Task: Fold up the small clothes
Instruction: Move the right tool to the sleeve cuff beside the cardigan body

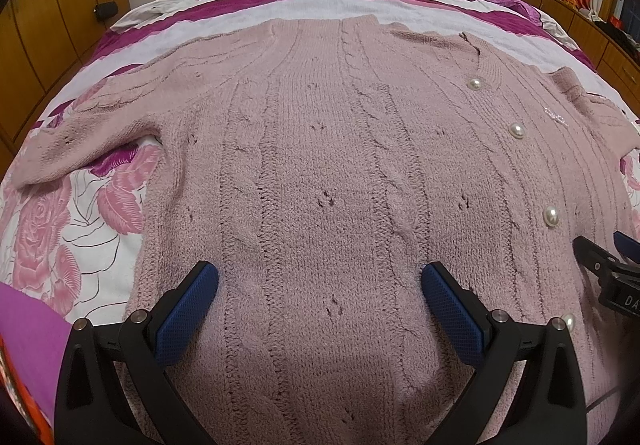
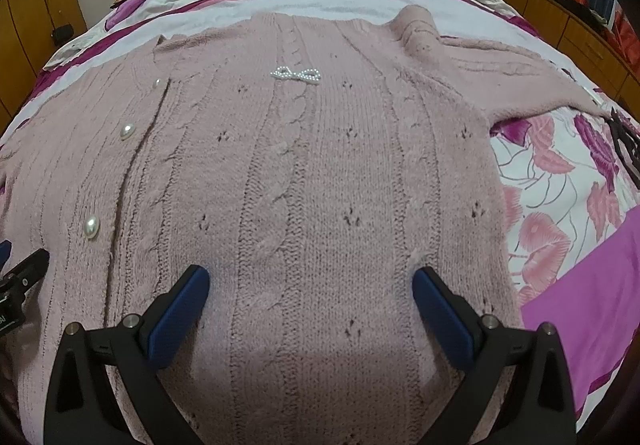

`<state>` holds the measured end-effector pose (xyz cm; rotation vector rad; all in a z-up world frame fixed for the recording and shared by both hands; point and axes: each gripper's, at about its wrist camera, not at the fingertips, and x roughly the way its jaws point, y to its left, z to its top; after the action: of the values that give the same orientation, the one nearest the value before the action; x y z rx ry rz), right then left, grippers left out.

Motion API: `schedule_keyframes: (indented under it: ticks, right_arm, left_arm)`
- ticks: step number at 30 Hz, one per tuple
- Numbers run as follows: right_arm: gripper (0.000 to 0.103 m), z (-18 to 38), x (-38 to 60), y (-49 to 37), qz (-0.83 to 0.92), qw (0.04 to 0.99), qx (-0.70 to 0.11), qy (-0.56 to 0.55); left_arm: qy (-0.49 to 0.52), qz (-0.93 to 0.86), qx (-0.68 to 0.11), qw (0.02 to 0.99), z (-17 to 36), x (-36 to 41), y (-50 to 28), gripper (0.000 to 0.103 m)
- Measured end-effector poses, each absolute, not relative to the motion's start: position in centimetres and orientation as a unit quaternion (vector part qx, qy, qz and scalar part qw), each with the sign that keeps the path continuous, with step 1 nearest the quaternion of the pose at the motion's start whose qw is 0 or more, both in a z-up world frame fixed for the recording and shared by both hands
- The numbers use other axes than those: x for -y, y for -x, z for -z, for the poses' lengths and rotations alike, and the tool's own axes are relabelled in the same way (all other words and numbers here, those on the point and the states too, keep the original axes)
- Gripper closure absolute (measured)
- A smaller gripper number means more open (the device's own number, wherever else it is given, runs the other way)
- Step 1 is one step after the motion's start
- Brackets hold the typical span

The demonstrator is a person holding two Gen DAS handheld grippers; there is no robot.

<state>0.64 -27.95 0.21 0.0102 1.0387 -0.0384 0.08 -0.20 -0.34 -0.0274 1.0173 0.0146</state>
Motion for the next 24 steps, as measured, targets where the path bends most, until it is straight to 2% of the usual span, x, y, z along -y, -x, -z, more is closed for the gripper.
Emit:
schedule_keyframes:
  ticks: [13,17,24]
  right_arm:
    - [0.000,-1.1,28.2,-0.5,0.006,0.866,-0.499,-0.015]
    - [0.000,-2.2,29.1,-0.2,-0.015,0.866,-0.497,-0.041]
    - [0.000,-5.1,32.1,0.3,-0.025,0.878,-0.473,-0.064]
  left_arm:
    - [0.013,-0.005,-0.491,0.871,-0.6,0.2,0.0,0.019]
    - [0.019,0.005,-0.485,0.874,-1.6,-0.1,0.3,0.023]
    - [0.001,0.003,-0.456,0.890,-4.7,-0.4,0.3,0.023]
